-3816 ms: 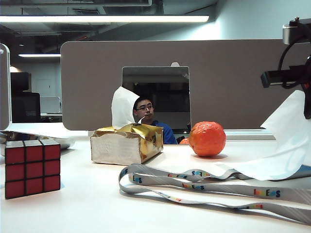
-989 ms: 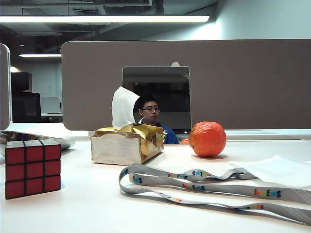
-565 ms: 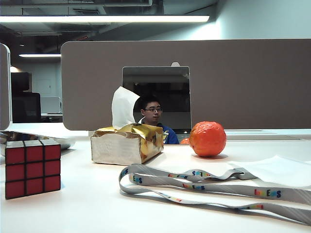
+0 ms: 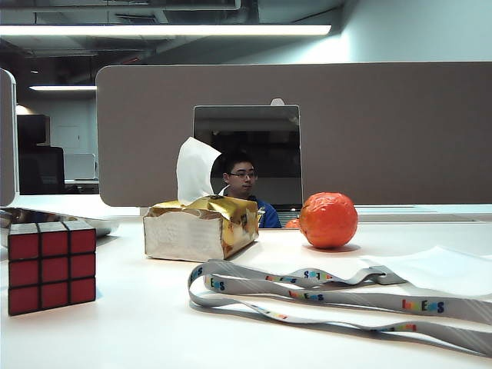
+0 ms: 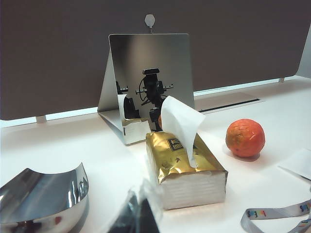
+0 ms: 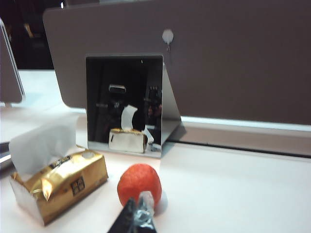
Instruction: Pull out a tissue from the tissue box and use it to cover the ID card on the tabletop.
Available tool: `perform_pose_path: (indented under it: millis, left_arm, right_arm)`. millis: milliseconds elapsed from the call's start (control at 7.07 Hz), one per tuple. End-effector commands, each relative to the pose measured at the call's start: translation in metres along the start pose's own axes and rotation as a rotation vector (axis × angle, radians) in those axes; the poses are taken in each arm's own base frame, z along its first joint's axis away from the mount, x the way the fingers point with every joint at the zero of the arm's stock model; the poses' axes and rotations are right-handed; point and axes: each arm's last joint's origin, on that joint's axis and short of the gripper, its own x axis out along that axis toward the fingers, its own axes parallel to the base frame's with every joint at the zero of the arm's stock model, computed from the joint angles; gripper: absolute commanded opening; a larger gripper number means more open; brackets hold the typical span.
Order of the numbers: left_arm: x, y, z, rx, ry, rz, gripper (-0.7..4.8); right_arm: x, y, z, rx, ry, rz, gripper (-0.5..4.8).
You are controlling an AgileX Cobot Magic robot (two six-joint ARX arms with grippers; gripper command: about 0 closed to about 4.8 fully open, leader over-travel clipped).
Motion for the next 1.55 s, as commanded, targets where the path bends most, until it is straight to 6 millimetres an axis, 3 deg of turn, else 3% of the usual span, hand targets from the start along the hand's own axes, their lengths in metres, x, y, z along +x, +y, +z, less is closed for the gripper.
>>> perform_pose_path:
  millis: [141, 283, 707, 989, 1131, 1555]
  left_arm:
    - [0.0, 0.0, 0.002, 0.008, -0.013, 0.0, -0.06]
    - [0.0, 0.0, 0.002, 0.008, -0.013, 0.0, -0.06]
    - [0.0, 0.0, 0.002, 0.008, -0.013, 0.0, -0.06]
    - [0.0, 0.0, 0.002, 0.008, -0.013, 0.0, -0.06]
    - [0.0, 0.0, 0.002, 0.008, -0.012, 0.004, -0.06]
    - [0.0, 0.003, 0.001, 0.004, -0.008, 0.09, -0.06]
  right_arm:
    - [0.004, 0.001, -0.015, 0.011, -0.054, 0.002, -0.01]
    - [0.005, 0.001, -0.026, 0.009, -0.046, 0.002, -0.01]
    - [0.006, -0.002, -0.028, -0.024, -0.039, -0.056, -0.01]
    - [0.007, -0.014, -0.024, -0.054, -0.078, -0.241, -0.01]
    - [0.007, -0.037, -0.021, -0.079, -0.101, -0.219, -0.01]
    - [0.005, -0.045, -0.034, -0.125, 0.036, -0.305, -0.01]
